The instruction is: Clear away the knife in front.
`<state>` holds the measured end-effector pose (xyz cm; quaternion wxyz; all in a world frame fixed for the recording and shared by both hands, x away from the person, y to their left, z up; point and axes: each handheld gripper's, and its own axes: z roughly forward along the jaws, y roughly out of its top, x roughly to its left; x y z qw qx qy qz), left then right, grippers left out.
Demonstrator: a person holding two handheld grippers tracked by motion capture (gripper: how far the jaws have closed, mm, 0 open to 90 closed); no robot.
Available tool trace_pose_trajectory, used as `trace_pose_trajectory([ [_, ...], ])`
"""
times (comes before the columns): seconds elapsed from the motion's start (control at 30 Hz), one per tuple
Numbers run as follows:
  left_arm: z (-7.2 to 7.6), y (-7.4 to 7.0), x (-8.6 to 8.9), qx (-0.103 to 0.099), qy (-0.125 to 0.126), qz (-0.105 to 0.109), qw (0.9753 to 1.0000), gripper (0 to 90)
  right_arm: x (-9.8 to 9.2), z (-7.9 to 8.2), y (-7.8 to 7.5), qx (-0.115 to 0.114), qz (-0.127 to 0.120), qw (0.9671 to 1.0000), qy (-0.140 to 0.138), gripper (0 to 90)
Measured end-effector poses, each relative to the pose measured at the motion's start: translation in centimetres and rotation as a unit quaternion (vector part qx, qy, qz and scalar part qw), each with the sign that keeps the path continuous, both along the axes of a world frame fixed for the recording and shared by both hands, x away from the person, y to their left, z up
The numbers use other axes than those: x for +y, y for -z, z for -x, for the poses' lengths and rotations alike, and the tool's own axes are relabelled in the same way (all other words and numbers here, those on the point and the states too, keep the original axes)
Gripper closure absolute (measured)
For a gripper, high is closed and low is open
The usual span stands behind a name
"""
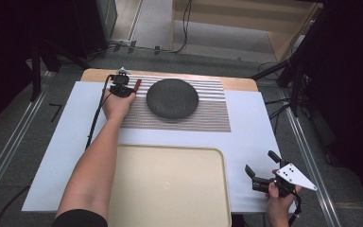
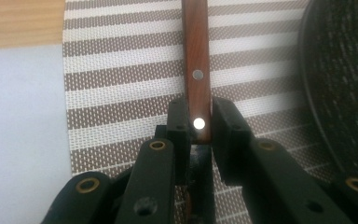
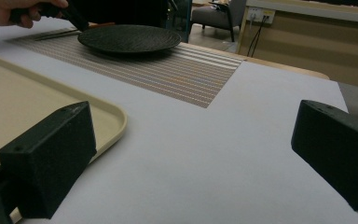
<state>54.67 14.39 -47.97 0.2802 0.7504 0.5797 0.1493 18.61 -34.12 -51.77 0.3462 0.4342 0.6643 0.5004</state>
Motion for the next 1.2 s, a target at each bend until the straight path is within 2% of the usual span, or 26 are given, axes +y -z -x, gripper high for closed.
trace_pose_trajectory([
  [0.37, 0.7, -1.5, 0.3, -0.012, 0.014, 0.000, 0.9998, 77.5, 0.0, 0.0, 0.0, 0.000, -0.001, 1.0000, 0.000, 0.0],
  [0.5, 1.2, -2.0, 0.4, -0.011, 0.021, 0.028, 0.9993, 77.5, 0.0, 0.0, 0.0, 0.000, 0.000, 1.0000, 0.000, 0.0],
  [0.63, 1.8, -2.3, 0.4, -0.011, 0.028, 0.026, 0.9992, 77.5, 0.0, 0.0, 0.0, 0.000, 0.001, 1.0000, 0.000, 0.0],
  [0.73, 2.2, -2.5, 0.6, -0.008, 0.029, 0.033, 0.9990, 77.5, 0.0, 0.0, 0.0, 0.000, 0.001, 1.0000, 0.000, 0.0],
  [0.97, 3.6, -3.2, 0.9, -0.007, 0.039, 0.029, 0.9988, 77.5, 0.0, 0.0, 0.0, 0.000, 0.002, 1.0000, -0.001, 0.0],
  [1.2, 5.2, -3.8, 1.5, -0.007, 0.058, 0.049, 0.9971, 77.5, 0.1, -0.1, 0.0, 0.002, 0.005, 1.0000, 0.000, 0.0],
])
